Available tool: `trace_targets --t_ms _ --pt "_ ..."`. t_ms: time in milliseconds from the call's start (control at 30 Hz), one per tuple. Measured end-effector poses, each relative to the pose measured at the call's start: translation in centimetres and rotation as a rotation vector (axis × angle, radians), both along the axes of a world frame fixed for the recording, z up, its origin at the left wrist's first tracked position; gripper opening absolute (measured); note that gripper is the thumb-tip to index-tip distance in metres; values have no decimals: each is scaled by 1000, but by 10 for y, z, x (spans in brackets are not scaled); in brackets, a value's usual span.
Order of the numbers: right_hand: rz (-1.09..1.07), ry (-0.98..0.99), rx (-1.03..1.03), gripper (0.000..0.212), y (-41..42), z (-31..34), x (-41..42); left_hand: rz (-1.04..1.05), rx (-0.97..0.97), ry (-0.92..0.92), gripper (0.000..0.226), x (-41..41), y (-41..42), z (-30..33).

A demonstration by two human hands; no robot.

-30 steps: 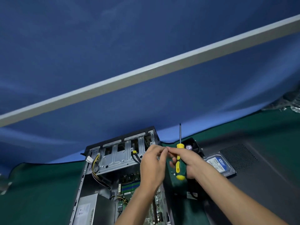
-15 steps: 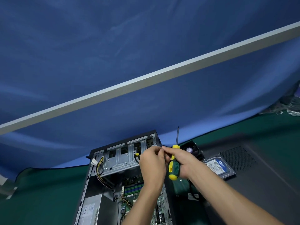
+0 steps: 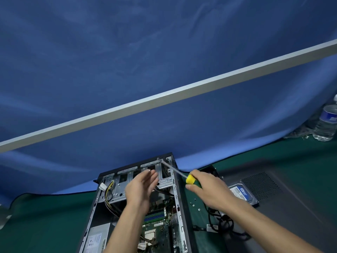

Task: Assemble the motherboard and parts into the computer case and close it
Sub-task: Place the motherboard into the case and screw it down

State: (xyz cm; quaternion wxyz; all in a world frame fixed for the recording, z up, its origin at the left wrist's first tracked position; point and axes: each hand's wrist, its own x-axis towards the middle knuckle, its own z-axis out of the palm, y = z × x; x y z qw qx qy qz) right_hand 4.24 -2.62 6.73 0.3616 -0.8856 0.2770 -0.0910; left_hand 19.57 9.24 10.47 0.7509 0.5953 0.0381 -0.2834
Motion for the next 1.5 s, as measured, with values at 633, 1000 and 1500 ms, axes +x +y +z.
trace_targets --t_ms 633,1000,1500 --pt "154 17 -264 54 13 1 28 5 -70 143 9 12 41 -1" --pt "234 65 -290 53 40 17 62 92 -168 204 9 44 76 -6" --pt "251 258 226 24 81 54 136 37 -227 326 13 111 127 -44"
